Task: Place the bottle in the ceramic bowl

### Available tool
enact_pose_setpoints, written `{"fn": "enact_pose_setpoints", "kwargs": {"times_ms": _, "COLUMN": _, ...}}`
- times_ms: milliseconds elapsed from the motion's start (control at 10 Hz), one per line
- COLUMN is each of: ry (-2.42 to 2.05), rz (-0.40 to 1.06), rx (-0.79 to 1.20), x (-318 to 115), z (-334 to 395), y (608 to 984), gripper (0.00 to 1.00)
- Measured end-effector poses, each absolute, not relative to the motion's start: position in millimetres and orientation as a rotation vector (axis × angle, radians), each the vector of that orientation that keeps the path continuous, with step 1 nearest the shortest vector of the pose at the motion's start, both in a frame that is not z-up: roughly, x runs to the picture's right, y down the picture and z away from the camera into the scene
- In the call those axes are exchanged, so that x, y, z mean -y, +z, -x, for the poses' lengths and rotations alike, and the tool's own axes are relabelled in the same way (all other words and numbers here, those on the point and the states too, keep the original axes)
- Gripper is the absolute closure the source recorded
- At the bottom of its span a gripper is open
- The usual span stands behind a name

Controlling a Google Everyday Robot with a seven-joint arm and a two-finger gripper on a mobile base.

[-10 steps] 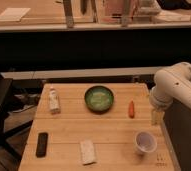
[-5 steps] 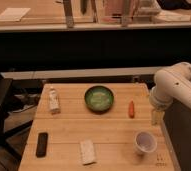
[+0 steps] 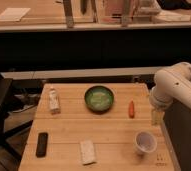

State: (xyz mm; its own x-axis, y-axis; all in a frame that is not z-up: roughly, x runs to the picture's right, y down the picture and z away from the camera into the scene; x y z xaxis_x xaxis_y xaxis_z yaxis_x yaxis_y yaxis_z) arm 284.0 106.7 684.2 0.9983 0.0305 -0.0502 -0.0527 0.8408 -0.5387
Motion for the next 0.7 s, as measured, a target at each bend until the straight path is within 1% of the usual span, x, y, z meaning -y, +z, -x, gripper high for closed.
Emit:
{"fn": "enact_pose_setpoints", "kwargs": {"times_ms": 500, "ry": 0.042, "rz": 0.570, "rx": -0.041, "x": -107, "z": -284, "y": 684, "gripper": 0.20}}
{"fn": "enact_pose_setpoints", "kwargs": {"times_ms": 700, "ry": -0.004, "rz": 0.556, "rx": -0.039, "x": -98, "z": -265, "y": 685, "gripper": 0.20}}
